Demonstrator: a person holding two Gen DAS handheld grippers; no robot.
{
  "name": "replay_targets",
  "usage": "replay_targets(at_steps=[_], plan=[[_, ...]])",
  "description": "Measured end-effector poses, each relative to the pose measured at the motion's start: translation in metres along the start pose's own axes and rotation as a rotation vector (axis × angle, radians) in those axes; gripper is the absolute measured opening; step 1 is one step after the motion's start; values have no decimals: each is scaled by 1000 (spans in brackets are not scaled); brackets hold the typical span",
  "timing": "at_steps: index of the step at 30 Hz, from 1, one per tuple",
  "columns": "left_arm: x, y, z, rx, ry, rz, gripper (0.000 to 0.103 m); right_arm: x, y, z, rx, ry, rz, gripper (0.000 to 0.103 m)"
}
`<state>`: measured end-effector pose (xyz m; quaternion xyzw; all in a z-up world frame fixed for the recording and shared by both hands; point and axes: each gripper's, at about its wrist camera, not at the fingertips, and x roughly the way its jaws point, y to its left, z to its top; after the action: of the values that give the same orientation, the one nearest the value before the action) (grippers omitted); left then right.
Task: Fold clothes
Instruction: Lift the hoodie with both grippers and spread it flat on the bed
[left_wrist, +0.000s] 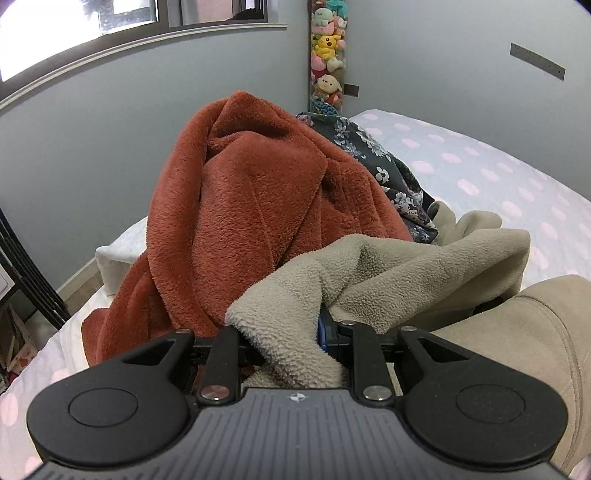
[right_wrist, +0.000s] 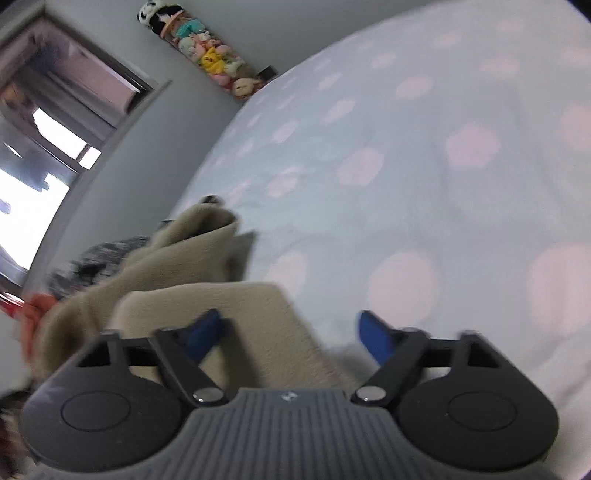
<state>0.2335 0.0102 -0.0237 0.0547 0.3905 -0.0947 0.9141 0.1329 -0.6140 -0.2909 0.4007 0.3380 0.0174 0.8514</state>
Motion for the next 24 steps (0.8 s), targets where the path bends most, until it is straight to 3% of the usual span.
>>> replay_targets(at_steps=[3,4,9,15,21,24], plan=[[-4,-9,4,34,-20,6,20,-12,9,-4,-20,-16,10,16],[-7,-13,5,50,-33,6,19,-17,13,-5,-33,-24,6,13],[-27,-40,21,131,-110,-22,19,-64,47,0,-129,-160,-36,10],[-78,-107,80,216,-309,-136,18,-161,92,27,-158,-429,-76,10],[-145,-154,128,182,-539,-311,18,-302,115,38,-195,-771,-144,10],[-149,-165,131,153,-553,-420,18,-364,114,22,-214,-866,-177,10]])
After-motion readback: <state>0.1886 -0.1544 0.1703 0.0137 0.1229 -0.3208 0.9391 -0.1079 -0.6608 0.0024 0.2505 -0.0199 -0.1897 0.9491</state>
